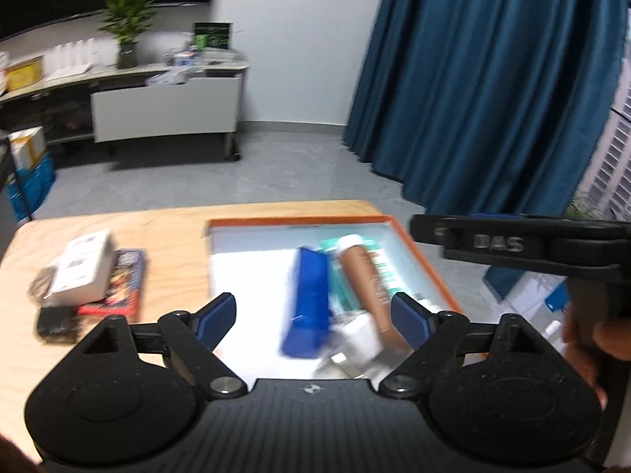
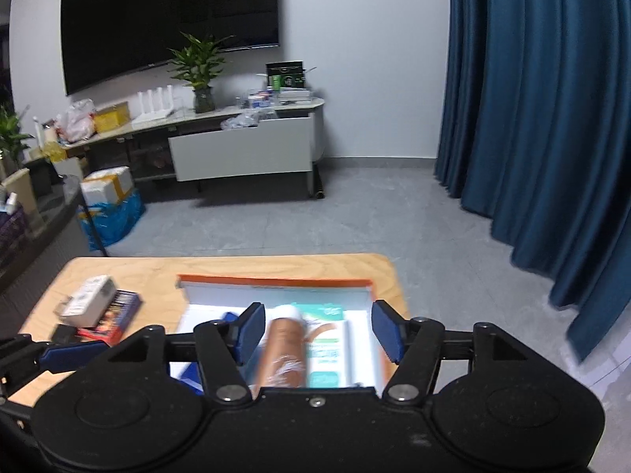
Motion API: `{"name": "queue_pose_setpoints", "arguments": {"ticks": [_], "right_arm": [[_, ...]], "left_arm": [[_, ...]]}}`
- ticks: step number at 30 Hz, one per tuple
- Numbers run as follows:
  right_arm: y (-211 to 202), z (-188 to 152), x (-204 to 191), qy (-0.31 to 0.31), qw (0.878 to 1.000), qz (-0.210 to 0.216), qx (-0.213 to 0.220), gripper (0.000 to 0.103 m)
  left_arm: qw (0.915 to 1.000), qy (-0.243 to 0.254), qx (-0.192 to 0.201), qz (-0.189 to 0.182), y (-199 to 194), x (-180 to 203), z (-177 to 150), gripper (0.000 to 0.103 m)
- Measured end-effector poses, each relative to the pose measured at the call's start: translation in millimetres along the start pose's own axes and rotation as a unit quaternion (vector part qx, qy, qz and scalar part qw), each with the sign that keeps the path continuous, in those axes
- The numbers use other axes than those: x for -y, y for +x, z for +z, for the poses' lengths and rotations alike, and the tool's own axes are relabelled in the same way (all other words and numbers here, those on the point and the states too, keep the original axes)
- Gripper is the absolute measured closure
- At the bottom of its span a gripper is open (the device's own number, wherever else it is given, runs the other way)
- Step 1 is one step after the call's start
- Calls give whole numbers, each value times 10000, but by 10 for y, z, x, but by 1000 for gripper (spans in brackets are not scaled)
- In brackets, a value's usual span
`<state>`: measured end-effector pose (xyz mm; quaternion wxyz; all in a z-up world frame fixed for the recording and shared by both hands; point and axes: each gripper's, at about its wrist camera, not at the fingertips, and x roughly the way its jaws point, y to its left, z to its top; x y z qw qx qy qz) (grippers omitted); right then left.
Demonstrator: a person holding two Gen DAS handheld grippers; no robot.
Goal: Organize rigid objects
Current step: 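Lower both items into the white box and open both tools, then move both open tools back toward the remaining items on the table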
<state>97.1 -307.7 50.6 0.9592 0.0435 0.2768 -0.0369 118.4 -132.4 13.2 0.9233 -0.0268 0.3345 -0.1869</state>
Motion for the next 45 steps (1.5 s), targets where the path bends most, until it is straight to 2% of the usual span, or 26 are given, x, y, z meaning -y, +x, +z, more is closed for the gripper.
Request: {"name": "queue_pose_setpoints", "arguments": {"ticks": [7,12,25,35,45], "right_arm": [[58,-101,-384,-174,9991,321,-195,28],[124,-162,-699,-252,9975,570,-337,28],[256,-318,-1352,-578,9914,1005,-607,28],[339,-381,-1481,-668,9888,1107,-745,28],[370,-441,-1494,-698,9869,1204,-819,28]], "left_arm": [[9979,-353,-85,533,-201,-460,-92,15],[9950,-613,-78,784,-326,-767,-154,15],[9885,-1003,-49,1129,-524,-1245,-300,15],[9845,-1207,-78,1272,-454,-1476,-330,12],[9847,-1024,-278,1382,-106,-1726,-313,9]]}}
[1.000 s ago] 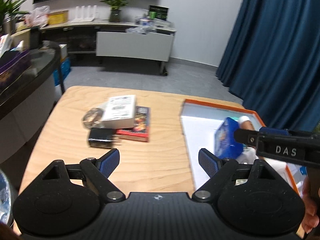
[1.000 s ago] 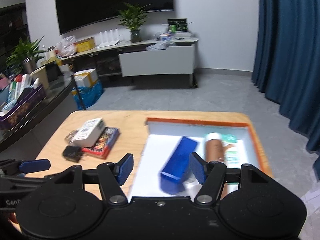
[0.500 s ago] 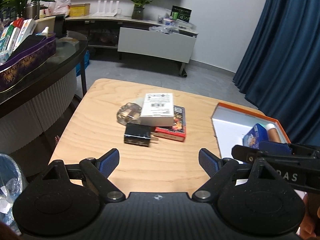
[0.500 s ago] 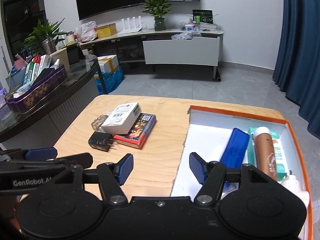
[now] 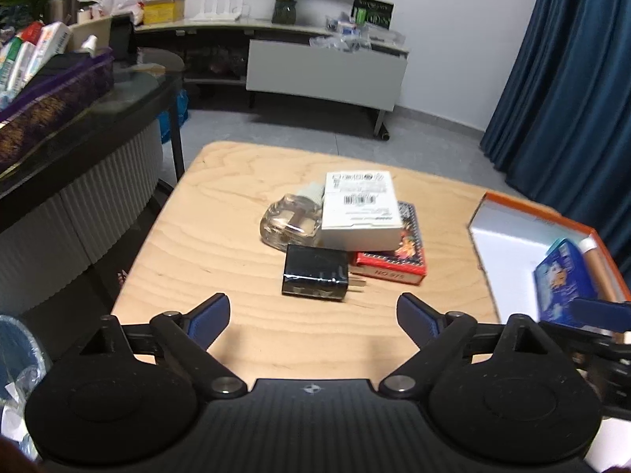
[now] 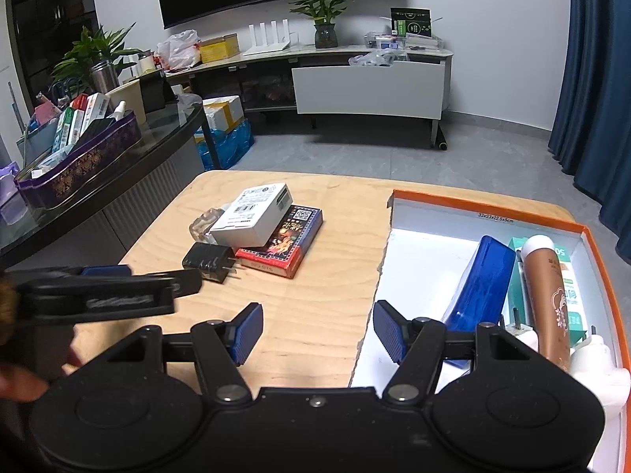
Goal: Organize rigid objects
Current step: 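Move both open tools back toward the remaining items on the table, then grasp the black plug charger with left tool while right tool grasps the white product box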
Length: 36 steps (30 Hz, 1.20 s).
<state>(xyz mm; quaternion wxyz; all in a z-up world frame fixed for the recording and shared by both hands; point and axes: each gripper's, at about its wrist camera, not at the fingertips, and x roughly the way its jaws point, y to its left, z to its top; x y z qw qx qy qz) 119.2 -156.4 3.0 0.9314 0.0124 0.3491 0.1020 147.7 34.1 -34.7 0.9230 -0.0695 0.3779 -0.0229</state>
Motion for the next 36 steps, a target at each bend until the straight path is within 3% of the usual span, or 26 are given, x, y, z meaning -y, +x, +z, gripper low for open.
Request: {"name": "queue_pose_setpoints", "arguments": {"ticks": [5,13,15,17,19,29,36], "right_arm": [[27,-4,38,62,10000,-19,-13,28],[97,8,67,85,9999,-33,-57,28],[128,14,66,91,9999,-34,-74,28],[165,31,62,113,9999,-26,-84,28],[208,52,41,140,9999,-11,-87,28],[449,338,-206,140,9994,316,24,20],[856,625,-640,-333,9993,124,-68,17]], "left_arm": [[9999,108,-43,-15,204,21,21,4],[9992,311,110,229,422,53,52,7],[9991,341,159,218,436,53,70,11],[9984,484,234,192,418,72,65,32],[9971,698,251,164,395,114,52,42],[9995,195,242,79,118,-153,-61,42],[9986,-73,472,228,-93,-295,-59,42]]}}
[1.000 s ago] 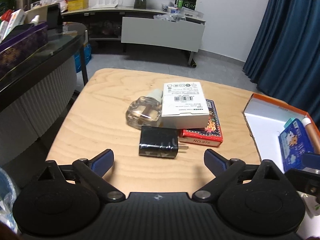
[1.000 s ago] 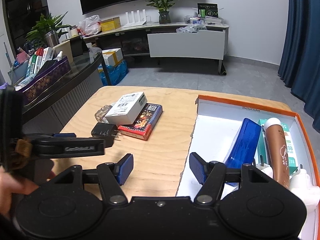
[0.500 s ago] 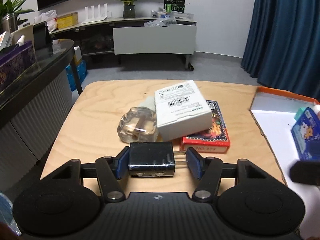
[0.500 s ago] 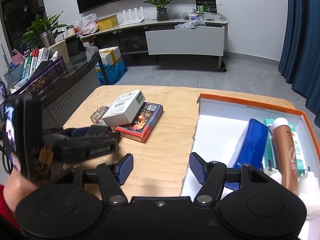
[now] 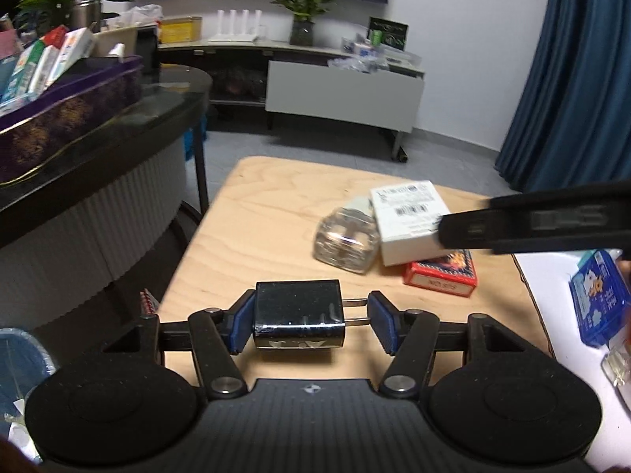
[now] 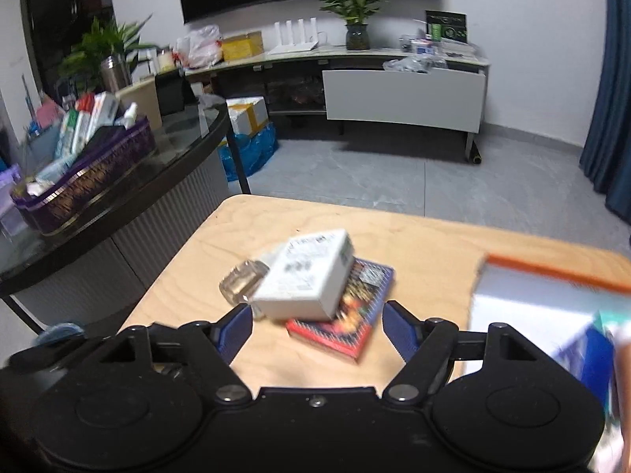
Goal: Organize rigid objects
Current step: 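Grasp the black plug charger with left tool while right tool grasps the white product box, then carry the black charger and white product box over the orange-rimmed box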
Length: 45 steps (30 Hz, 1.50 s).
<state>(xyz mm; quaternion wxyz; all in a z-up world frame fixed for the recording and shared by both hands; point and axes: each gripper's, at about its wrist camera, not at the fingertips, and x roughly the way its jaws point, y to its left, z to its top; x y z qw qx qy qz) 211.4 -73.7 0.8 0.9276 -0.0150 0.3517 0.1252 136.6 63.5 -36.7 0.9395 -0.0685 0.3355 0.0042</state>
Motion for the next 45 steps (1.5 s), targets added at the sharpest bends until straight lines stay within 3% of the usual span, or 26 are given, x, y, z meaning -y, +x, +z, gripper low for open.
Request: {"name": "queue_pose_setpoints", "arguments": {"ticks": [7,11,14,17,20,27,36,45], "right_arm": [[554,144,-284,-242,9976,-518,-396,16],[655,188,-250,-104,9977,-588,-316,14],[627,192,-203,-92,9979,-538,-335,26],[570,154,-153,-224,9974,-523,-433,28],[452,64,-94,-298,9969,-609,-404,28],[-91,-221,128,-43,9991,-367,-202,28],[-623,-798,244,463,9983,-9,-346,28],[-1081,-924,301,639,9979,-16,110,28]], "left_arm": [[9998,-141,120,-84,-14,-61,14,42],[9996,-201,144,-132,-13,-99,-8,42],[9993,-313,115,-171,-7,-132,-21,42],[9990,-384,124,-203,-22,-150,-17,42],[9989,-367,161,-232,-53,-147,-13,42],[9990,-277,172,-304,-131,-102,-30,42],[9988,-99,140,-456,-364,23,-145,42],[9985,82,219,-487,-677,189,-246,42]]}}
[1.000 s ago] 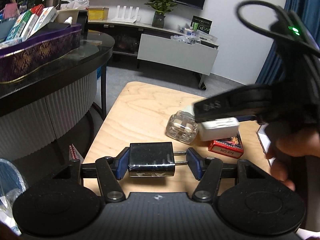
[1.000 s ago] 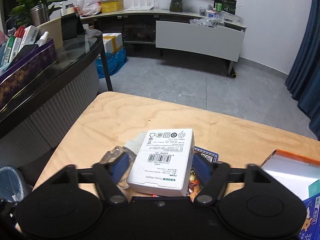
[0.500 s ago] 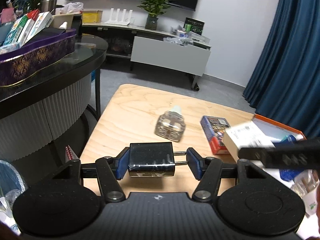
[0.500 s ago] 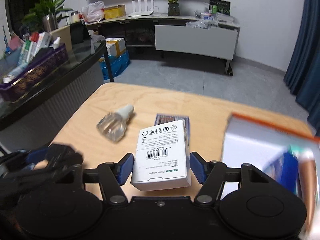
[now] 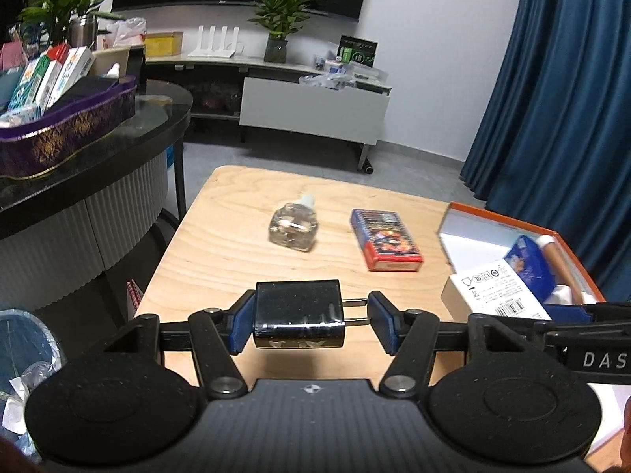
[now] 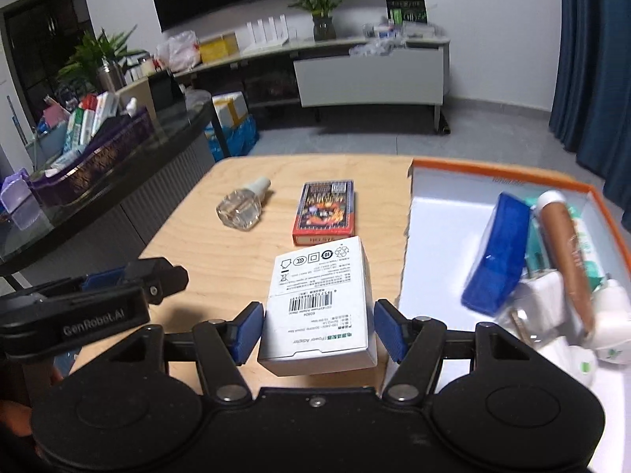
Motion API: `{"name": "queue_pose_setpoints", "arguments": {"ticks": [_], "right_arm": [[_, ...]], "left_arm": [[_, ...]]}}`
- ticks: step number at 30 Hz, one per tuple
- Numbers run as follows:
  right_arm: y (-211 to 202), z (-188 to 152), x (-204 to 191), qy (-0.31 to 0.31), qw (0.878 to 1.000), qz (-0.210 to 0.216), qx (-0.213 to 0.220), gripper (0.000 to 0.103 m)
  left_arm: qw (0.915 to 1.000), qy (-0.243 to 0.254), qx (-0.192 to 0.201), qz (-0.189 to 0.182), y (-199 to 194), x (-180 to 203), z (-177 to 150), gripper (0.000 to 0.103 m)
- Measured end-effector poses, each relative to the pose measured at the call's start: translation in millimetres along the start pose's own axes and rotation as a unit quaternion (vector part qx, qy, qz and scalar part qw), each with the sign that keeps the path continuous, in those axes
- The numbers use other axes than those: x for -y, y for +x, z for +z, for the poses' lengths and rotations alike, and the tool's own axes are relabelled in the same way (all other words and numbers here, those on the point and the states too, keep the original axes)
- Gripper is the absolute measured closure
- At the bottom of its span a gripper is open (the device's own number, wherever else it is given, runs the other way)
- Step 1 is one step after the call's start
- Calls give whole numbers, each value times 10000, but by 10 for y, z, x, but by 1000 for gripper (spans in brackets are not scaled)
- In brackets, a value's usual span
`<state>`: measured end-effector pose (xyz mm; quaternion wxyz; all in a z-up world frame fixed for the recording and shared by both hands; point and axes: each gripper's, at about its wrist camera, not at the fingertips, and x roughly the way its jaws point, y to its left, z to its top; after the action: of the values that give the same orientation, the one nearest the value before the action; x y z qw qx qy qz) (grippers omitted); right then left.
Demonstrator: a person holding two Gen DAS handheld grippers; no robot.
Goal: Organize rigid objects
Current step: 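Carry the black charger and white product box over the orange-rimmed box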
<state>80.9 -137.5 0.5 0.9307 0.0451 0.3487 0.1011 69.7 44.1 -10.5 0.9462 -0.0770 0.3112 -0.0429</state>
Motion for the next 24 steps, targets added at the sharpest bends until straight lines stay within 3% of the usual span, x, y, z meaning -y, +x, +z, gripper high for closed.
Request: {"name": "queue_pose_setpoints", "arguments": {"ticks": [7,24], "right_arm": [[-339,-91,113,99,9996,-25,271,28],[-980,-333,646,588,9944,-329,813,28]], "left_arm": [[9997,200,155,-62,-203,287,-11,42],[9960,789,118,-406,-344,927,-142,42]]}}
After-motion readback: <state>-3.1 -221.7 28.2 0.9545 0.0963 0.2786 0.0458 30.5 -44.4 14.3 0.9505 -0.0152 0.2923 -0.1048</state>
